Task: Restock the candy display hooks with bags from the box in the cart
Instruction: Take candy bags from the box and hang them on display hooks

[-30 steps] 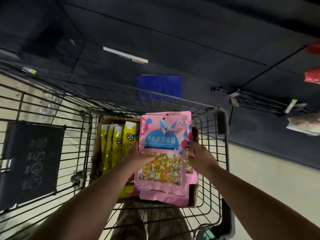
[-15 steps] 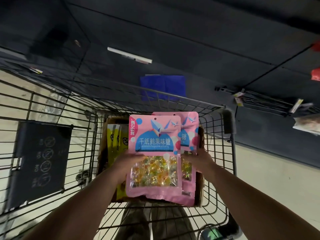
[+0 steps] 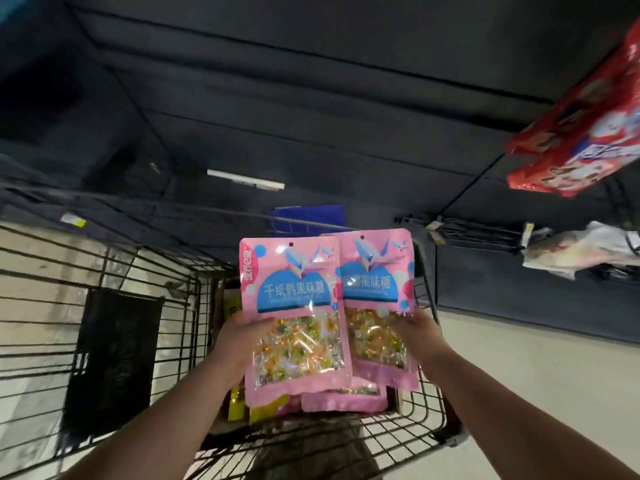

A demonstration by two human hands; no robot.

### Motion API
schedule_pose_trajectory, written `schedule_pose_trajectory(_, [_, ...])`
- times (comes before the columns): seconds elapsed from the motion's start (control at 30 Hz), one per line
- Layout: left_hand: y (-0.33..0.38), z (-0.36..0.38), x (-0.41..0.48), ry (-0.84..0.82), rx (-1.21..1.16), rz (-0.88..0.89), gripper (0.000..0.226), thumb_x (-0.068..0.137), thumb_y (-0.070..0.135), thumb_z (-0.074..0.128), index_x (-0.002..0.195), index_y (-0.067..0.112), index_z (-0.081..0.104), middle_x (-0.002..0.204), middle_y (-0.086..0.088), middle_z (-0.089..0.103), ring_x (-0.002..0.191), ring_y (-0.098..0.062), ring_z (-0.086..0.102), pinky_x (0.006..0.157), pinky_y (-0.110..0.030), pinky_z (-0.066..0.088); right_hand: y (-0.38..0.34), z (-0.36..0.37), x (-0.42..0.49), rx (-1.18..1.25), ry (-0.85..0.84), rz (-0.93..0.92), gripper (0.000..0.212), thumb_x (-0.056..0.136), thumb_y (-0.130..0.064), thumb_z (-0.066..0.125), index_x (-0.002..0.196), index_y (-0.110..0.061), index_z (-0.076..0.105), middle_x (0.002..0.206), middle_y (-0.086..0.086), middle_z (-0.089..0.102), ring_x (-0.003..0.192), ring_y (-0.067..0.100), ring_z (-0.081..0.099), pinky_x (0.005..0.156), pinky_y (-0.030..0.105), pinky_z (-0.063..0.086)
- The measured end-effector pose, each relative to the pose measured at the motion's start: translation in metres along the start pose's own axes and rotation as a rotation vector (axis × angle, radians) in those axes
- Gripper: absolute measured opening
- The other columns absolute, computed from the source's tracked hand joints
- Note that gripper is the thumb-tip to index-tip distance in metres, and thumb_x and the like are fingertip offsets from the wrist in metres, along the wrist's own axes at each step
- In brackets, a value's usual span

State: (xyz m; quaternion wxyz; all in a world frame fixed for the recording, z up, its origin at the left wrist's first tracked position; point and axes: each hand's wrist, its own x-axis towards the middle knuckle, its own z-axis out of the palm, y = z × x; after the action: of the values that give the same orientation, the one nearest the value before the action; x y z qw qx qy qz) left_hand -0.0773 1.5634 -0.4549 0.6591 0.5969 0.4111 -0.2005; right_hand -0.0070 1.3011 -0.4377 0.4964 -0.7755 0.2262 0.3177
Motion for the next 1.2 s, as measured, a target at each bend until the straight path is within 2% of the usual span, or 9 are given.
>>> schedule_pose_trajectory(0.1, [0.010,0.002,-0.015,-0.037,0.011,0.044,0.018,0.087,0.013,0.066,0.104,0.012,0.069,0.099,-0.015,0.074,0.093,-0.035,0.070,0.085,-0.052,0.055,-0.003,-0.014,-0.029,0.094,0.077,-0.029,0.016,0.090,-0.009,0.060,0.106,-0.011,0.064,0.098,0.010,0.072,0.089,0.025,0.068,0.071,0.036,0.056])
schedule_pose_trajectory(0.2, [0.015,0.008,-0.023,-0.064,0.034,0.094,0.022,0.080,0.022,0.073,0.102,0.017,0.071,0.101,-0.012,0.074,0.097,-0.034,0.069,0.092,-0.057,0.051,-0.001,-0.029,-0.059,0.214,0.124,-0.047,0.016,0.091,-0.004,0.057,0.106,-0.009,0.063,0.098,0.013,0.072,0.089,0.029,0.069,0.070,0.038,0.058])
schedule_pose_trajectory(0.37, [0.038,0.031,-0.045,-0.177,0.037,0.194,0.019,0.087,0.003,0.065,0.102,0.013,0.069,0.104,-0.014,0.073,0.098,-0.031,0.068,0.094,-0.047,0.051,0.009,-0.052,-0.107,0.415,0.253,-0.075,0.011,0.093,-0.003,0.055,0.100,-0.011,0.060,0.094,0.014,0.069,0.082,0.030,0.068,0.062,0.037,0.057])
schedule_pose_trajectory(0.5, [0.053,0.057,-0.060,-0.248,0.042,0.229,0.016,0.087,0.000,0.064,0.097,0.014,0.065,0.099,-0.012,0.071,0.098,-0.031,0.066,0.095,-0.047,0.049,0.019,-0.071,-0.136,0.508,0.352,-0.108,0.015,0.091,0.000,0.056,0.095,-0.014,0.061,0.096,0.015,0.069,0.088,0.036,0.067,0.080,0.052,0.056])
schedule_pose_trajectory(0.77, [0.062,0.124,-0.096,-0.385,0.115,0.300,0.023,0.086,0.001,0.065,0.108,0.008,0.065,0.104,-0.017,0.072,0.097,-0.036,0.069,0.093,-0.054,0.051,0.049,-0.125,-0.185,0.633,0.503,-0.212,0.015,0.089,0.002,0.059,0.093,-0.012,0.063,0.084,0.012,0.071,0.076,0.032,0.068,0.070,0.042,0.056])
schedule_pose_trajectory(0.9, [0.053,0.173,-0.127,-0.455,0.185,0.353,0.023,0.087,0.000,0.063,0.109,0.004,0.066,0.101,-0.019,0.073,0.094,-0.036,0.069,0.094,-0.053,0.051,0.086,-0.167,-0.214,0.662,0.593,-0.266,0.013,0.086,0.002,0.062,0.096,-0.006,0.065,0.089,0.016,0.072,0.079,0.033,0.069,0.069,0.040,0.058])
schedule_pose_trajectory(1.0, [0.037,0.222,-0.160,-0.528,0.235,0.363,0.023,0.088,0.001,0.062,0.110,0.004,0.066,0.101,-0.020,0.073,0.096,-0.038,0.069,0.092,-0.055,0.052,0.129,-0.208,-0.240,0.700,0.656,-0.272,0.017,0.085,-0.001,0.065,0.101,-0.006,0.064,0.095,0.018,0.072,0.088,0.037,0.070,0.080,0.053,0.057])
schedule_pose_trajectory(1.13, [0.003,0.295,-0.214,-0.582,0.290,0.430,0.020,0.089,0.003,0.063,0.109,0.006,0.065,0.097,-0.016,0.074,0.087,-0.031,0.072,0.076,-0.043,0.057,0.189,-0.269,-0.281,0.774,0.747,-0.314,0.033,0.082,-0.006,0.070,0.114,-0.008,0.059,0.102,0.017,0.071,0.093,0.038,0.069,0.083,0.058,0.055])
schedule_pose_trajectory(1.2, [-0.015,0.331,-0.239,-0.614,0.316,0.426,0.019,0.088,0.005,0.064,0.107,0.009,0.065,0.097,-0.015,0.074,0.090,-0.031,0.071,0.081,-0.047,0.056,0.220,-0.297,-0.302,0.813,0.792,-0.343,0.034,0.083,-0.006,0.069,0.114,-0.011,0.058,0.103,0.017,0.070,0.092,0.038,0.068,0.082,0.056,0.055])
